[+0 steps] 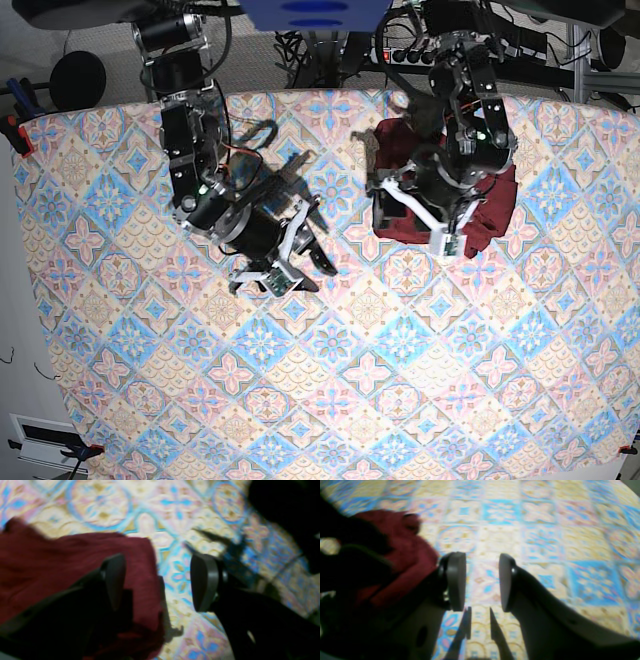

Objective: Layout the t-shirt on the table in an organized manner, then fold the t-shirt properly
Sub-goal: 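Press the folded red shirt bundle down with the left gripper, then release the bundle with the left gripper and raise it away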

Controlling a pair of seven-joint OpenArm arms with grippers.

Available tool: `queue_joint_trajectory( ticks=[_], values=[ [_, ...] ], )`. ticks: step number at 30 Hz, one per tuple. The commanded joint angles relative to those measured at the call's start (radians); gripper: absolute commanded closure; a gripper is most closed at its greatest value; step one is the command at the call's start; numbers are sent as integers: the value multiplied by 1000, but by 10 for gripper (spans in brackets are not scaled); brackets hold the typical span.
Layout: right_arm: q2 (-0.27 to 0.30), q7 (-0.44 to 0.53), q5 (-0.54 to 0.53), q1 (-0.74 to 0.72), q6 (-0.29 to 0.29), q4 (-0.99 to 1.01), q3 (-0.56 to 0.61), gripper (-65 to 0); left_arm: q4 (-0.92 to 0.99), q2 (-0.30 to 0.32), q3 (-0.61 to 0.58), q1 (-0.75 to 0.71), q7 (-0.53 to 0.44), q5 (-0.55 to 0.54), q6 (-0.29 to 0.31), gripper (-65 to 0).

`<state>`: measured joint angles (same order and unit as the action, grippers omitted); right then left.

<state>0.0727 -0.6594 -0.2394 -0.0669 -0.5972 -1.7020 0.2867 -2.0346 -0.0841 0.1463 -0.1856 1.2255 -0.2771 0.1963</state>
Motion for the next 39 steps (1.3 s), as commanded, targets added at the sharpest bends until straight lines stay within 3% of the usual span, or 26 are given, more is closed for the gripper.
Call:
queue_joint_trajectory(
  ticks=[1,8,24,26,31,39],
  values=[
    [-1,26,-19,-20,-7,-19,-7,-209,-15,-3,-4,4,-33,11,-14,-379],
    [-1,26,-19,-23,-7,-19,-8,-209,19,-4,-9,11,-63,83,-65,-379],
    [-1,26,-19,-20,-7,-53,-8,-209,144,-1,-9,64,-59,91,-65,-373],
    [-1,26,-19,-20,-7,-56,-8,-209,144,0,-9,61,-59,92,-64,-324],
    [-1,26,-19,-20,-7,-57,-8,-209,144,4,-9,54,-57,146,-60,-10],
    [-1,26,-19,-20,-7,-79,-7,-209,27,4,-7,19,-65,174,-59,0]
  ],
)
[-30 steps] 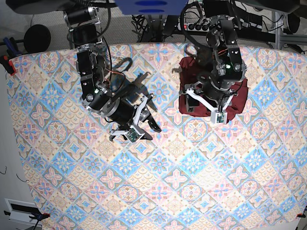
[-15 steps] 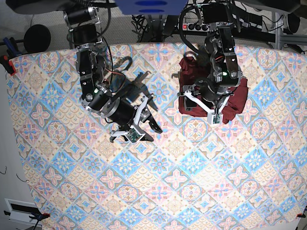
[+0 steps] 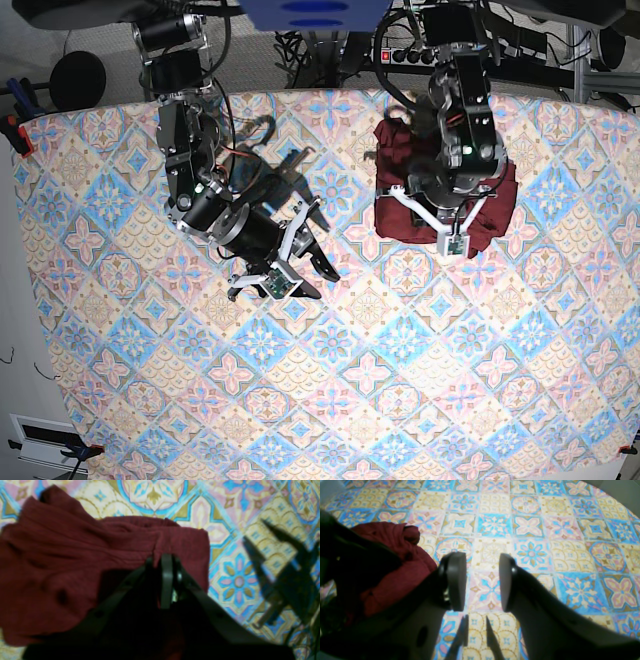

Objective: Layout the t-shirt on the table in an organized manner, then fold the t-shirt properly
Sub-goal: 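Release the bundle with the left gripper and raise it away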

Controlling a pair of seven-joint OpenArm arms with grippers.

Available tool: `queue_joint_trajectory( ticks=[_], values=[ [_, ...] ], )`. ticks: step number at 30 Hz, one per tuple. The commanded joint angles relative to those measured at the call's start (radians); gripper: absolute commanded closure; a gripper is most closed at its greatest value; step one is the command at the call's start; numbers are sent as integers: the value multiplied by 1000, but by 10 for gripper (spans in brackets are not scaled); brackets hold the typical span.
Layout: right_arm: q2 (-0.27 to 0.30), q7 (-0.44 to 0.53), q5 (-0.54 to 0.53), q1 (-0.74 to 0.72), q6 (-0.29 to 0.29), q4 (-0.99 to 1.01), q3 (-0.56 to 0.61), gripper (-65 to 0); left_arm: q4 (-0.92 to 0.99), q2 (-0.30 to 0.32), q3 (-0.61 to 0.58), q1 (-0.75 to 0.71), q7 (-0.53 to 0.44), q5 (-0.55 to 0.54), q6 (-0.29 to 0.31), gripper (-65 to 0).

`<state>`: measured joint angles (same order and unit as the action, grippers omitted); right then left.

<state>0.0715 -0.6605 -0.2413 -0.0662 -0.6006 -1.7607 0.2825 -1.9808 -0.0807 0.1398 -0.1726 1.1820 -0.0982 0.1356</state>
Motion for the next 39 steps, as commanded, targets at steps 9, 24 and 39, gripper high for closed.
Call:
queue_joint_trajectory(
  ticks=[9,24,39],
  values=[
    [0,28,-17,-21,-3,-20,-4,-209,-122,77,185,-114,-27,-100,2,0],
    [-2,-29,-17,-22,-5,-21,56,-209,-41,249,571,-206,-90,-401,2,0],
    [-2,-101,-17,-27,-6,-61,281,-209,165,296,530,-193,-58,-532,2,-251]
  ],
)
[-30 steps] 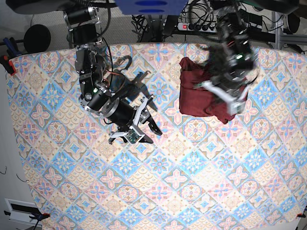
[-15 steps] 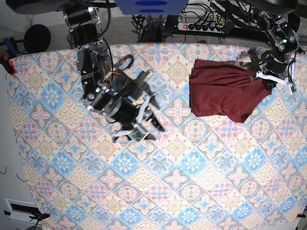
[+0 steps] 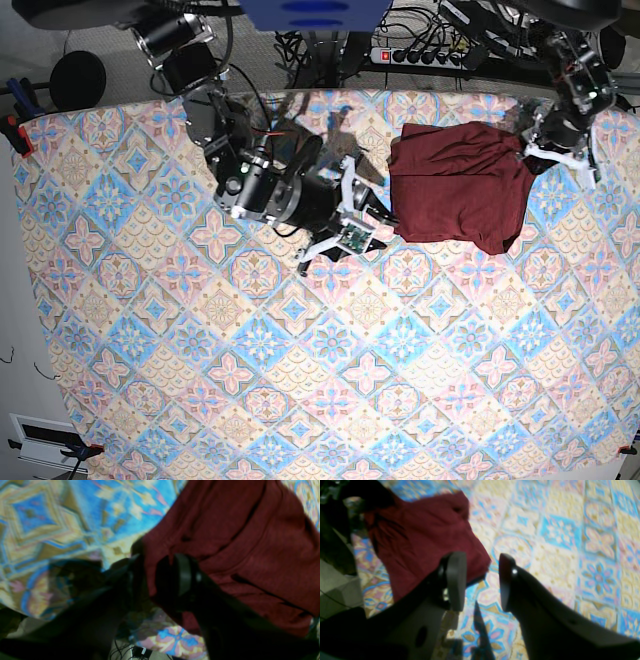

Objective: Layout the t-shirt on the table in an organized manner, then fold the t-shirt properly
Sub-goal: 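Release the bundle with the left gripper and raise it away, then grasp the bundle edges with both grippers and fold it over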

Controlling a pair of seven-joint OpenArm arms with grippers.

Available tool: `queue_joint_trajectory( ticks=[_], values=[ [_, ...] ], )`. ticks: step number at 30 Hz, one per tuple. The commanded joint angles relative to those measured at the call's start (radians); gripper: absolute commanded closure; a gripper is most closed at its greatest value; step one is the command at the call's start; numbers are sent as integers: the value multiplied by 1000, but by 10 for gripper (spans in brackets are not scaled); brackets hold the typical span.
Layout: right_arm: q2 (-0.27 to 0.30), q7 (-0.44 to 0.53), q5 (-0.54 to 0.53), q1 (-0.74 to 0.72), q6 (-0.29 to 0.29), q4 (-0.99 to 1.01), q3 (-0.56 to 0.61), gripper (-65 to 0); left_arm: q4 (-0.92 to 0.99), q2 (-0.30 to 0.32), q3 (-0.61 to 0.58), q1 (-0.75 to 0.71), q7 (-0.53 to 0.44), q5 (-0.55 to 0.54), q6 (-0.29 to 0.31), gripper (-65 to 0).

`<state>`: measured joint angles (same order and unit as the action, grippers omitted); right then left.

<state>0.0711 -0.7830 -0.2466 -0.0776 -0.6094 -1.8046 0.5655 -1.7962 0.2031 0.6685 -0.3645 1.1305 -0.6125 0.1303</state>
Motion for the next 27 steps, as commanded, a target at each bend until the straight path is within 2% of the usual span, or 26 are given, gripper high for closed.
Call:
queue_joint_trajectory(
  ticks=[1,4,6,8,10,12,15,17,20,24,27],
  values=[
    [-1,21,-12,-17,-4,-17,11,-209,-24,31,10,-3,4,-40,7,-282],
    [-1,20,-12,-17,-89,-16,34,-206,-29,71,38,-6,49,-143,7,-421],
    [-1,20,-12,-18,-89,-7,35,-184,-34,80,56,-9,67,-215,7,-493],
    [-1,20,-9,-20,-89,13,37,-133,-43,78,89,-47,75,-298,7,-509],
    [-4,21,-6,-57,-89,56,60,-71,-83,77,106,-92,73,-367,7,-465],
    [-4,21,-4,-95,-89,108,81,-25,-130,75,104,-130,79,-393,9,-364],
    [-6,21,-4,-149,-89,167,87,-7,-169,71,76,-164,76,-389,9,-165],
    [-9,21,-4,-182,-89,208,92,-7,-167,74,64,-169,78,-350,7,-2],
    [-58,21,-4,-215,-89,276,92,-7,-165,63,32,-163,76,-264,7,0],
    [-112,21,-4,-242,-89,349,90,-7,-165,58,-99,-149,72,-189,7,0],
    [-130,21,-4,-273,-89,415,92,-7,-129,43,-198,-118,53,-94,2,0]
  ],
)
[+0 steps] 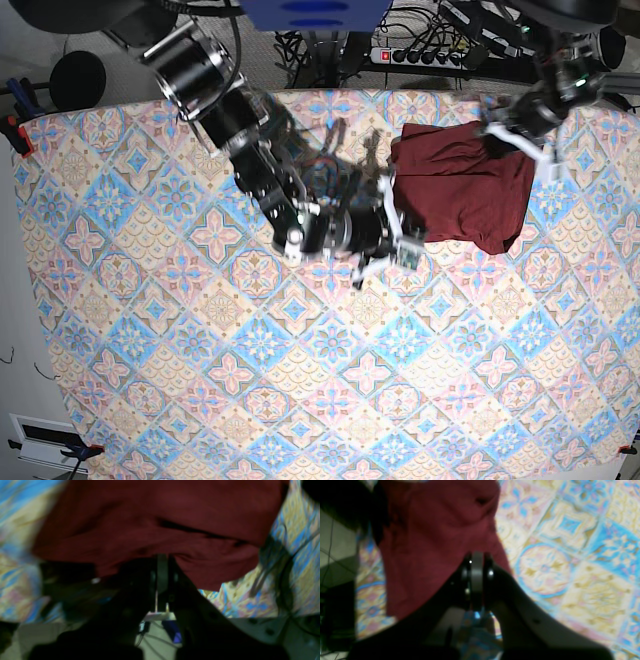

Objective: Layout the t-shirt on the table in an organized manner, then fold the t-shirt properly
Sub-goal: 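Grasp the bundle edges with both grippers and fold it over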

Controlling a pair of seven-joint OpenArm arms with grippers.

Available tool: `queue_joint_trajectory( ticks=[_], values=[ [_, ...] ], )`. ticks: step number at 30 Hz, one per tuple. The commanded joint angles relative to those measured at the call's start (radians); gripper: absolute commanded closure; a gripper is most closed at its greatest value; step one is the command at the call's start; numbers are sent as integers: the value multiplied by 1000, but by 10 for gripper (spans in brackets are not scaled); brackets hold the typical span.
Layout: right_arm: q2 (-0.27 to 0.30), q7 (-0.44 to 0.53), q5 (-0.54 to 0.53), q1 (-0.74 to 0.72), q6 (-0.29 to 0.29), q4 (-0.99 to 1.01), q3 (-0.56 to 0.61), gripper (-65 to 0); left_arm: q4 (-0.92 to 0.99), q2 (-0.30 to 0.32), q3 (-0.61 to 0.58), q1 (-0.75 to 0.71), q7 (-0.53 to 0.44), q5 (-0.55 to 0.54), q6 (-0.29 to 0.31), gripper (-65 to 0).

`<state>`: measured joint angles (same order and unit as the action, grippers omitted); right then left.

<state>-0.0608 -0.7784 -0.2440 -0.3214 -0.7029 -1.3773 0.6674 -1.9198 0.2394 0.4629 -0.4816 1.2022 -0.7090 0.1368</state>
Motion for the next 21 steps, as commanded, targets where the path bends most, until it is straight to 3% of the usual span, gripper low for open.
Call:
queue_joint_trajectory(
  ticks=[1,4,8,15,18,21],
  values=[
    [0,17,-7,-35,5,9,-10,-7,15,-1,-8,11,-37,33,-4,0],
    [-14,23,-5,-43,5,68,-11,-7,93,-27,-16,31,-103,128,-4,0],
    [-93,26,-1,-77,5,143,-13,-7,191,-35,-16,82,-137,188,-4,0],
    [-96,33,196,-98,5,230,-18,-7,290,-31,-16,199,-178,200,-4,0],
    [-96,47,217,-97,5,229,-18,-6,336,-35,-22,268,-178,236,-3,0],
    [-96,47,217,-94,5,226,-33,-3,372,-31,-114,329,-198,277,-3,0]
  ],
)
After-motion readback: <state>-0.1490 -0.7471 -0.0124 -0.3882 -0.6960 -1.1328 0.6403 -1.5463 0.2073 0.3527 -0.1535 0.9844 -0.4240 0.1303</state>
